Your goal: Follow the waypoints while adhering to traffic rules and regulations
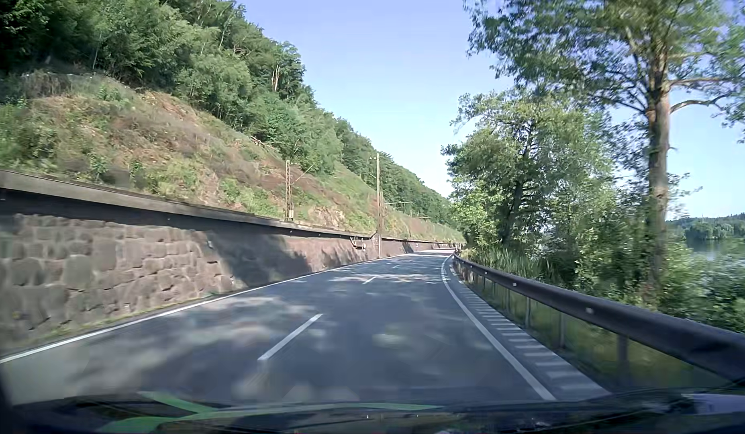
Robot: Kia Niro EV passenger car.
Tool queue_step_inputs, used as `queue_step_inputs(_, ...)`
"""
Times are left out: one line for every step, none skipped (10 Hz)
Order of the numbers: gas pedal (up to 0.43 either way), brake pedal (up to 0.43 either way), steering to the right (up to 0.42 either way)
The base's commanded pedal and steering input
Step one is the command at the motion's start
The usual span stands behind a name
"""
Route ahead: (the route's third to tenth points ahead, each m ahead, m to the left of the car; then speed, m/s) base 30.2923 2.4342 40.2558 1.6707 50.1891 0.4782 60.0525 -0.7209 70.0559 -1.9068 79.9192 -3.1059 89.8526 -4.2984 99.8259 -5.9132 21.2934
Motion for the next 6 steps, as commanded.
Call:
queue_step_inputs(0.24, 0.0, 0.015)
queue_step_inputs(0.24, 0.0, 0.015)
queue_step_inputs(0.24, 0.0, 0.015)
queue_step_inputs(0.24, 0.0, 0.016)
queue_step_inputs(0.24, 0.0, 0.016)
queue_step_inputs(0.24, 0.0, 0.016)
